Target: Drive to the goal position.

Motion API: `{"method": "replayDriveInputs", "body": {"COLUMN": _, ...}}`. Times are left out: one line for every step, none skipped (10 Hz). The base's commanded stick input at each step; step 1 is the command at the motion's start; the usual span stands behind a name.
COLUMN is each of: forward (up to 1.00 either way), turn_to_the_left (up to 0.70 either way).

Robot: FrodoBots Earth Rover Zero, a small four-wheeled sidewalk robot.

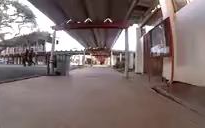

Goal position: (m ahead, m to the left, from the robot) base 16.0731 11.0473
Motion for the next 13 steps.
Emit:
{"method": "replayDriveInputs", "body": {"forward": 0.7, "turn_to_the_left": 0.0}}
{"method": "replayDriveInputs", "body": {"forward": 0.7, "turn_to_the_left": 0.0}}
{"method": "replayDriveInputs", "body": {"forward": 0.7, "turn_to_the_left": 0.0}}
{"method": "replayDriveInputs", "body": {"forward": 0.7, "turn_to_the_left": 0.0}}
{"method": "replayDriveInputs", "body": {"forward": 0.7, "turn_to_the_left": 0.0}}
{"method": "replayDriveInputs", "body": {"forward": 0.7, "turn_to_the_left": 0.0}}
{"method": "replayDriveInputs", "body": {"forward": 0.7, "turn_to_the_left": 0.0}}
{"method": "replayDriveInputs", "body": {"forward": 0.7, "turn_to_the_left": 0.0}}
{"method": "replayDriveInputs", "body": {"forward": 0.7, "turn_to_the_left": 0.0}}
{"method": "replayDriveInputs", "body": {"forward": 0.7, "turn_to_the_left": 0.0}}
{"method": "replayDriveInputs", "body": {"forward": 0.7, "turn_to_the_left": 0.0}}
{"method": "replayDriveInputs", "body": {"forward": 0.7, "turn_to_the_left": 0.0}}
{"method": "replayDriveInputs", "body": {"forward": 0.7, "turn_to_the_left": 0.0}}
